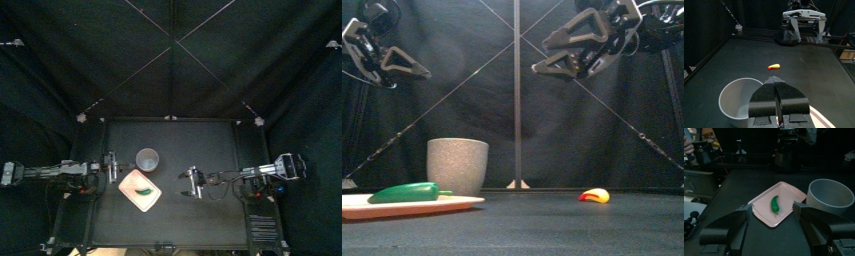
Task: Pick the green pepper then place it on the pink plate
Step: Drop green pepper on the pink plate and return to neutral
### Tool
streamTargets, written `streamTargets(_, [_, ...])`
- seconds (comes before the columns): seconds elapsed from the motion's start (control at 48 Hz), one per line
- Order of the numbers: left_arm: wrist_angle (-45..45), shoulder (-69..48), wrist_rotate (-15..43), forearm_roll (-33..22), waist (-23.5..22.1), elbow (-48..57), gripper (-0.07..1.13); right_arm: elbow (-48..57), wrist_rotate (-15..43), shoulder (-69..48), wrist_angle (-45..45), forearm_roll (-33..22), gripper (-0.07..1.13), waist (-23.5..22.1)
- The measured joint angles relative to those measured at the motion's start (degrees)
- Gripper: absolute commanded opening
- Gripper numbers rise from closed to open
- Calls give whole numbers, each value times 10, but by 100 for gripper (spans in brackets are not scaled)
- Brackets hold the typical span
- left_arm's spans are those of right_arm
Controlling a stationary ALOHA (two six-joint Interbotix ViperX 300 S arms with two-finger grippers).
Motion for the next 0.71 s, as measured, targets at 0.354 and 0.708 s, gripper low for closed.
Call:
streamTargets(0.354, [0, 0, 0, 10, 0, 0, 17, 14, 0, -9, -7, -4, 97, -14])
streamTargets(0.708, [-4, 0, 0, 10, -1, 0, 17, 14, 1, -9, -7, -4, 97, -18])
